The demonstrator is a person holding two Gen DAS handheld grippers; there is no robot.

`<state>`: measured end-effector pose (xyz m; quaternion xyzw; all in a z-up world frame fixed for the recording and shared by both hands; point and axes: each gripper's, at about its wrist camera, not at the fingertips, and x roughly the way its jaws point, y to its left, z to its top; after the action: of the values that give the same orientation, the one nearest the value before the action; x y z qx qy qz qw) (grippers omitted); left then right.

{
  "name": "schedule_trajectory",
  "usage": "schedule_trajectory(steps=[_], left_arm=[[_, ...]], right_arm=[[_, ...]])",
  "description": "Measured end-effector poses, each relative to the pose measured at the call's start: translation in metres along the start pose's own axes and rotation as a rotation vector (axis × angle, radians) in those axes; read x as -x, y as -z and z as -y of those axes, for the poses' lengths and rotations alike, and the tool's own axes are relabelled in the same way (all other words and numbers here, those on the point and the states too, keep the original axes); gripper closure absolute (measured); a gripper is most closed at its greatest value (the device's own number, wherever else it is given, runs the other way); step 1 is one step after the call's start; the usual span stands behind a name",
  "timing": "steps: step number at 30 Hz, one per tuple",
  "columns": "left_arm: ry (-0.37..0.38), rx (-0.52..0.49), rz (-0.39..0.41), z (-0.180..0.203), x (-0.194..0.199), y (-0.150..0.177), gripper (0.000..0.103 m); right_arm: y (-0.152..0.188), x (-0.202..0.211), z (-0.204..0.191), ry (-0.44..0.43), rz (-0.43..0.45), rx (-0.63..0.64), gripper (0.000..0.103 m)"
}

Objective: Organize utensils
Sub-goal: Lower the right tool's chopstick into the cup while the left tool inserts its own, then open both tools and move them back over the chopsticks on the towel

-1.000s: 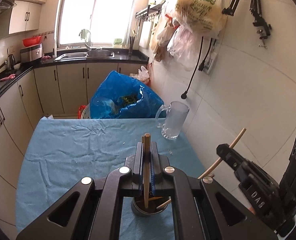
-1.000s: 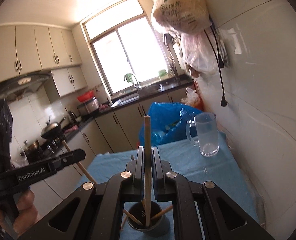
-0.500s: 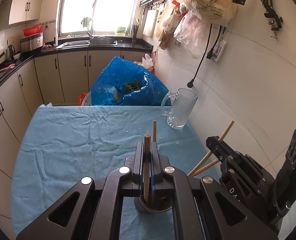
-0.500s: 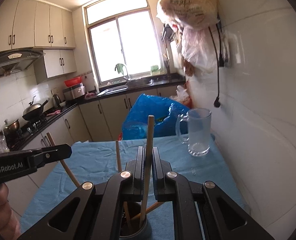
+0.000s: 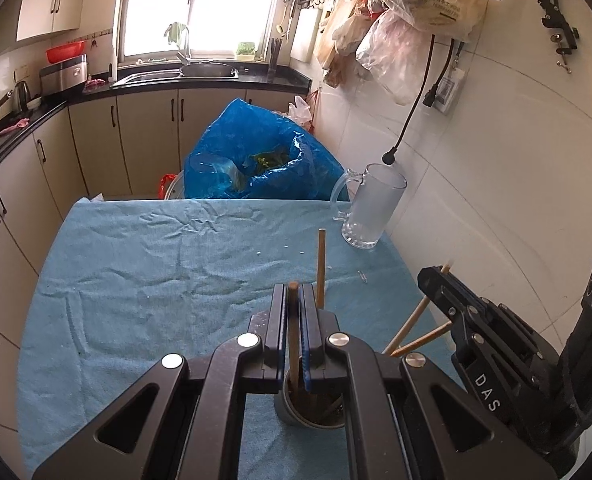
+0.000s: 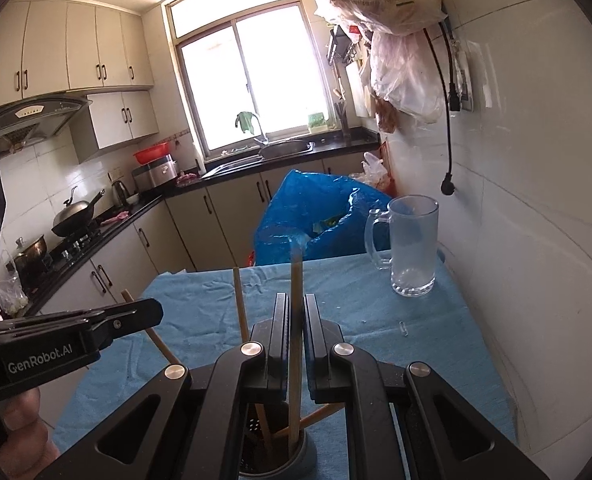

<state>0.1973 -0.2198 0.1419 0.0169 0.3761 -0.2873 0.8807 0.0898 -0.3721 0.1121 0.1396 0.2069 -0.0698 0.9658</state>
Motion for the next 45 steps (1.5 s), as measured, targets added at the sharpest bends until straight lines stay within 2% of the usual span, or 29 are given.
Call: schedule_trajectory(steps=[2,5,7,9,11,13,17,19,22,24,25,30,32,40,45], left_arm=[[0.005,-0.001,-0.001,0.001,0.001,-0.001,0.097],[0.01,0.007,0.002,-0.001,0.004,-0.003,0.096],[0.011,0.014,0.008,-0.001,0.009,-0.004,0.096],[0.017,0.023,0.019,-0.003,0.015,-0.005,0.091],[0.016,0.029,0.05,-0.004,0.027,-0.006,0.077],[0.012,0.031,0.087,-0.006,0.043,-0.006,0.075],[0.013,0.024,0.142,-0.008,0.073,-0.002,0.07],[0.01,0.023,0.168,-0.01,0.086,0.002,0.063],[-0.012,0.012,0.207,-0.014,0.107,0.011,0.058],[-0.015,0.007,0.226,-0.017,0.122,0.022,0.052],[-0.018,0.007,0.231,-0.02,0.128,0.028,0.047],[-0.076,0.002,0.23,-0.042,0.145,0.06,0.04],[-0.081,0.02,0.194,-0.056,0.143,0.075,0.036],[-0.152,0.134,0.072,-0.121,0.122,0.137,0.035],[-0.17,0.208,-0.025,-0.156,0.099,0.179,0.035]], right_arm=[[-0.002,0.003,0.001,-0.001,0.003,-0.008,0.091],[-0.007,0.01,0.001,0.0,0.026,-0.011,0.078],[-0.013,0.019,0.001,0.004,0.048,-0.012,0.077],[-0.019,0.034,0.003,0.004,0.083,-0.025,0.077],[-0.024,0.048,0.005,0.005,0.12,-0.031,0.076],[-0.029,0.068,0.006,0.009,0.165,-0.04,0.073],[-0.028,0.107,0.006,0.002,0.238,-0.055,0.054],[-0.025,0.123,0.003,-0.007,0.264,-0.055,0.046],[-0.017,0.143,-0.001,-0.005,0.287,-0.058,0.028],[-0.008,0.154,-0.005,-0.011,0.292,-0.053,0.012],[-0.004,0.156,-0.008,-0.013,0.29,-0.048,0.01],[0.03,0.155,-0.023,-0.026,0.214,0.005,0.005],[0.045,0.146,-0.027,-0.034,0.17,0.016,0.005],[0.105,0.096,-0.043,-0.083,-0.053,0.038,0.005],[0.142,0.058,-0.058,-0.108,-0.193,0.066,0.006]])
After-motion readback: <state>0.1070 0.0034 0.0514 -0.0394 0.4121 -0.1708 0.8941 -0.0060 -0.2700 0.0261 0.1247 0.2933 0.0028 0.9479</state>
